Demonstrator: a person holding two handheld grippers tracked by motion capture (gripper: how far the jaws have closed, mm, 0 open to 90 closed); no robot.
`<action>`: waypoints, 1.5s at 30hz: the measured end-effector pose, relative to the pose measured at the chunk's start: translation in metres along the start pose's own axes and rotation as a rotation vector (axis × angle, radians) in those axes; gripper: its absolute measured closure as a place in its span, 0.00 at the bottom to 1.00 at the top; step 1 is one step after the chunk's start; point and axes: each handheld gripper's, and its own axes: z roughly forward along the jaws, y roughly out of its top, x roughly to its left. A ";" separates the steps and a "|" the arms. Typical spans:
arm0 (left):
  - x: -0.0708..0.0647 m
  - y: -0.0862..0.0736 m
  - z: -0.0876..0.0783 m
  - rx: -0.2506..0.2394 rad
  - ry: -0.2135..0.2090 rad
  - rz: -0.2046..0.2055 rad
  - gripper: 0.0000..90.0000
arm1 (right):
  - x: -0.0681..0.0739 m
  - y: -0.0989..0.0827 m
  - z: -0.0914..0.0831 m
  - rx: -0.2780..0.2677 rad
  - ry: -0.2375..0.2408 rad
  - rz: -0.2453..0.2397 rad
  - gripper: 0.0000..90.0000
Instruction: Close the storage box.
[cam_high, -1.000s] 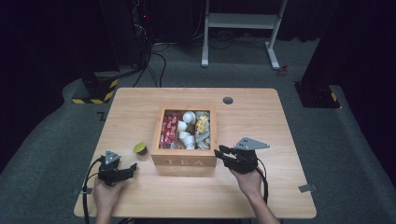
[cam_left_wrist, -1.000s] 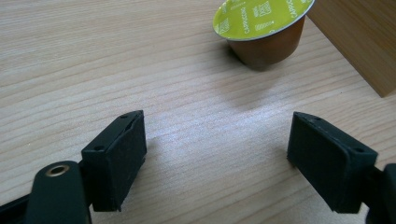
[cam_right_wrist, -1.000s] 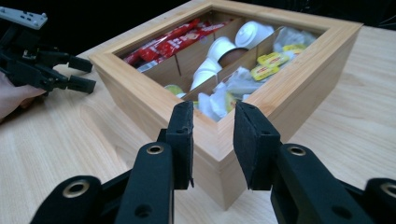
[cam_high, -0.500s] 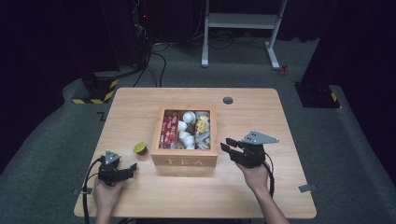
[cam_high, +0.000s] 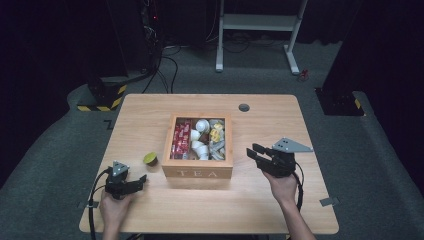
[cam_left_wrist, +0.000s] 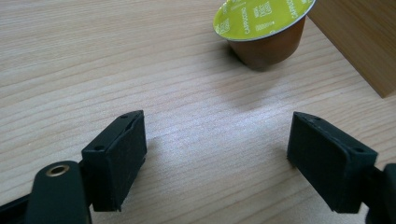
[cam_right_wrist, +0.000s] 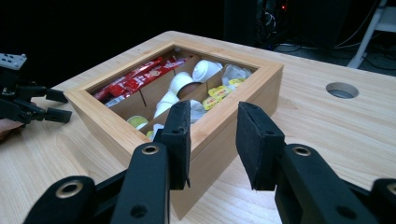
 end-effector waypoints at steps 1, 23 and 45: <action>0.000 0.000 0.000 0.000 0.000 0.000 0.22 | -0.001 -0.001 -0.001 0.000 -0.005 0.002 0.73; 0.000 0.000 0.000 0.000 0.000 0.000 0.22 | -0.023 -0.016 -0.027 -0.011 -0.073 0.059 0.73; 0.000 0.000 0.000 0.000 0.000 0.000 0.22 | -0.036 -0.041 -0.039 0.002 -0.118 0.112 0.74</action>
